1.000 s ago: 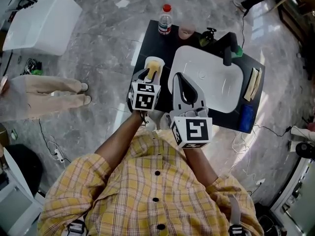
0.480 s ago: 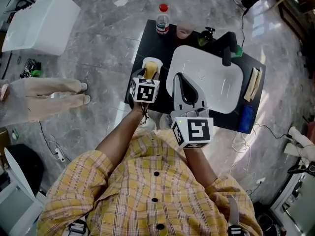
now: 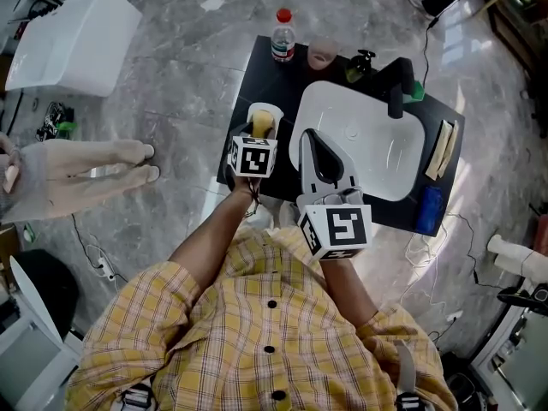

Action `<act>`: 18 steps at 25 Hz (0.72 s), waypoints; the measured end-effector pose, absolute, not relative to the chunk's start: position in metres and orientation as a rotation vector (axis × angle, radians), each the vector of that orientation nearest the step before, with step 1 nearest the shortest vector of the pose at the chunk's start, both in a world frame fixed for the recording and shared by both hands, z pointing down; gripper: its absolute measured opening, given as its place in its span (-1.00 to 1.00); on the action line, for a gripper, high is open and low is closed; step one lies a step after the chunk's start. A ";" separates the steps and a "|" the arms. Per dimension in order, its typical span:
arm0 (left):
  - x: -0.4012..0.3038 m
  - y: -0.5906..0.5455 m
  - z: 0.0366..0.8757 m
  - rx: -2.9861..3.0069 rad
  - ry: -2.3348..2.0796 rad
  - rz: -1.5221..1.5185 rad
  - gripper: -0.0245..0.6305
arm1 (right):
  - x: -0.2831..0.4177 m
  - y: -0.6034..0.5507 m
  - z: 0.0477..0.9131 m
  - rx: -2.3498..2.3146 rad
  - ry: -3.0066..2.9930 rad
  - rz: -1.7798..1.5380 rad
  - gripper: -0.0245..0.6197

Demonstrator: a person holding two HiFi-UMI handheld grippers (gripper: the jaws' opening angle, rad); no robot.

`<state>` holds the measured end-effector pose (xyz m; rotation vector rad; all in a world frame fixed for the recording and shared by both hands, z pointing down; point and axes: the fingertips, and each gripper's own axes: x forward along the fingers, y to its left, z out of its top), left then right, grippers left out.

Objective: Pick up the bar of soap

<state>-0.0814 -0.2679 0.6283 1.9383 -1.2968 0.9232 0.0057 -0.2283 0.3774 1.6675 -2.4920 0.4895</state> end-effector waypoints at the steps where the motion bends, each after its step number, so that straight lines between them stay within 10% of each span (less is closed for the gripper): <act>1: -0.081 -0.269 0.628 1.939 -1.303 0.921 -0.28 | 0.007 -0.229 0.378 1.668 -2.491 0.491 -0.87; 18: -0.080 -0.278 0.632 1.871 -1.342 0.930 -0.29 | 0.015 -0.232 0.386 1.665 -2.479 0.513 -0.87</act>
